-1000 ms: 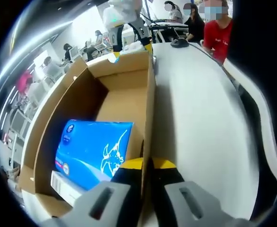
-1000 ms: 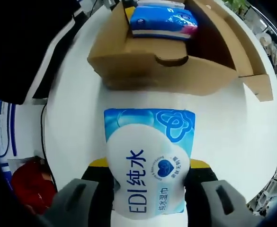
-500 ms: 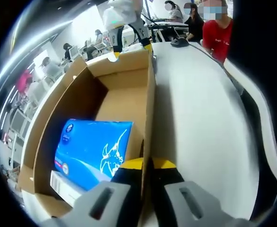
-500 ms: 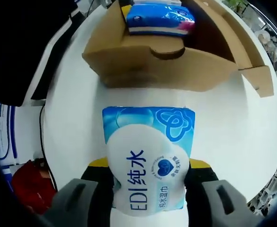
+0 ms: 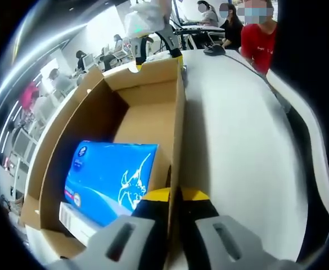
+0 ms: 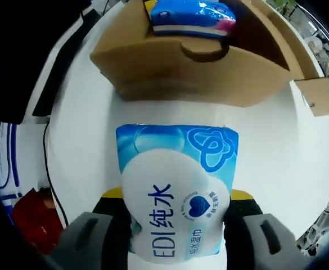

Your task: Operate the shoe box by opening the lid, removing the specified soft item, and placing it in the target area until the item is outside and the box remains undamaged.

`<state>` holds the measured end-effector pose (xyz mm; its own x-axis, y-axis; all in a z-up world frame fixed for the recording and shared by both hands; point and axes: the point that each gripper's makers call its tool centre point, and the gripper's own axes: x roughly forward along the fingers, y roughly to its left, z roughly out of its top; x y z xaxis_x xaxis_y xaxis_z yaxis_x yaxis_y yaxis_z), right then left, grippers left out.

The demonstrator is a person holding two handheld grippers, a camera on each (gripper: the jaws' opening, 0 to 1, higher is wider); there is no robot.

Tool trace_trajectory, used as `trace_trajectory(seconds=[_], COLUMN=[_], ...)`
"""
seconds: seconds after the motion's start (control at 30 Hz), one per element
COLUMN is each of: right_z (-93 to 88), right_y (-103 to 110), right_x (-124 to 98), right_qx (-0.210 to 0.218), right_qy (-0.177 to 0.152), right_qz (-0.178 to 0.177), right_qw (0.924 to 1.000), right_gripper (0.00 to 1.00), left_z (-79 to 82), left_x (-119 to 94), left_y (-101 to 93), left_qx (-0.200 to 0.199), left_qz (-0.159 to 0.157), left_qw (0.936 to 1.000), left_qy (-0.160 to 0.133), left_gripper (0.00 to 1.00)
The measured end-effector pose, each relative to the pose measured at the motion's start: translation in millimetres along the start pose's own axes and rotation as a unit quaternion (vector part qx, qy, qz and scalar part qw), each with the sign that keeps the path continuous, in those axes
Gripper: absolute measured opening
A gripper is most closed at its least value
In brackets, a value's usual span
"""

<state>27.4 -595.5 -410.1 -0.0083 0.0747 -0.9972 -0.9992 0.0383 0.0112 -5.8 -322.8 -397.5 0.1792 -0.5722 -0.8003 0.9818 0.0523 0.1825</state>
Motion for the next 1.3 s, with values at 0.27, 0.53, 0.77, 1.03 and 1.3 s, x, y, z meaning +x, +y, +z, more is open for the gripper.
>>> trace_trajectory(seconds=[0.27,0.53,0.77,1.03,1.3], right_z=[-3.0,-2.0,-3.5,-3.4,13.5], right_y=[-2.3,-2.6,-3.6,-12.6,-17.0], right_x=[4.8,6.1,3.8,-12.5,-49.2], right_qx=[-0.017,-0.025,-0.025,0.016,0.083], right_qy=[-0.009,-0.009,-0.028,-0.044,-0.088], right_qz=[0.006,0.006,-0.015,-0.04,-0.079], right_qw=[0.9998,0.9996,0.9992,0.9981,0.9895], right_gripper=[0.66,0.66,0.68,0.71,0.76], left_z=[-1.7,-1.0,-2.6,-4.7,-2.9], left_x=[1.0,1.1,3.3,5.1,2.6], left_y=[0.8,0.1,-1.4,-3.1,-2.5], left_qx=[0.0,-0.001,0.0,0.002,0.005], left_qz=[0.0,0.0,-0.002,-0.002,-0.001], left_qw=[1.0,1.0,1.0,1.0,1.0], left_qy=[0.001,0.001,0.001,0.002,0.002], left_gripper=[0.03,0.03,0.03,0.03,0.03])
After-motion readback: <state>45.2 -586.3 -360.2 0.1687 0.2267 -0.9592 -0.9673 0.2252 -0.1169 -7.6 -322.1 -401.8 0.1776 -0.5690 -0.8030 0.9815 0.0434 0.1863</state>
